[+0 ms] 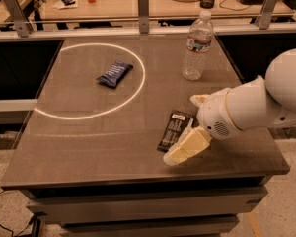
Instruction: Move rxbar chocolate near rxbar blueberry
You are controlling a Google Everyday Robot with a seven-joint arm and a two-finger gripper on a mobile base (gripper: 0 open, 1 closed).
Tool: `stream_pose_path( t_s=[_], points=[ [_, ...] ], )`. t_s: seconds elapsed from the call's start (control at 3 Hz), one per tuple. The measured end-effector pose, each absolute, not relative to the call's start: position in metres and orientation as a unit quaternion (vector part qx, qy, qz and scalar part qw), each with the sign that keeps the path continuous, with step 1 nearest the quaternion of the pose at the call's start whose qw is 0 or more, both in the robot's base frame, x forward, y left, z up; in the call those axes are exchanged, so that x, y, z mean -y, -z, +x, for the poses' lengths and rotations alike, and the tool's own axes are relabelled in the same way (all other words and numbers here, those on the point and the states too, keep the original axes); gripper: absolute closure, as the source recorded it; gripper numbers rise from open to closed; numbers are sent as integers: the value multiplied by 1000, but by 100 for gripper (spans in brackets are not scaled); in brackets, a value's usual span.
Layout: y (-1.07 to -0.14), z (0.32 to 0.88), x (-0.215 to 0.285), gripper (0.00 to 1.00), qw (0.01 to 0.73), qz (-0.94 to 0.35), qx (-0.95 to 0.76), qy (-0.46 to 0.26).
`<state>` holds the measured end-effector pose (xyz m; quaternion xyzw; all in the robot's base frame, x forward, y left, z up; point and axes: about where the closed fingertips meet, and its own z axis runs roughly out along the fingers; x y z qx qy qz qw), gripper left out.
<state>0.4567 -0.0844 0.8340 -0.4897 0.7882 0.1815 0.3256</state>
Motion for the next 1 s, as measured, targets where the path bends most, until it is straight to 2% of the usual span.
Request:
stream_pose_path(
  t_s=[1.0],
  points=[
    [-817,465,68,0,322,-513,-773,-191]
  ],
)
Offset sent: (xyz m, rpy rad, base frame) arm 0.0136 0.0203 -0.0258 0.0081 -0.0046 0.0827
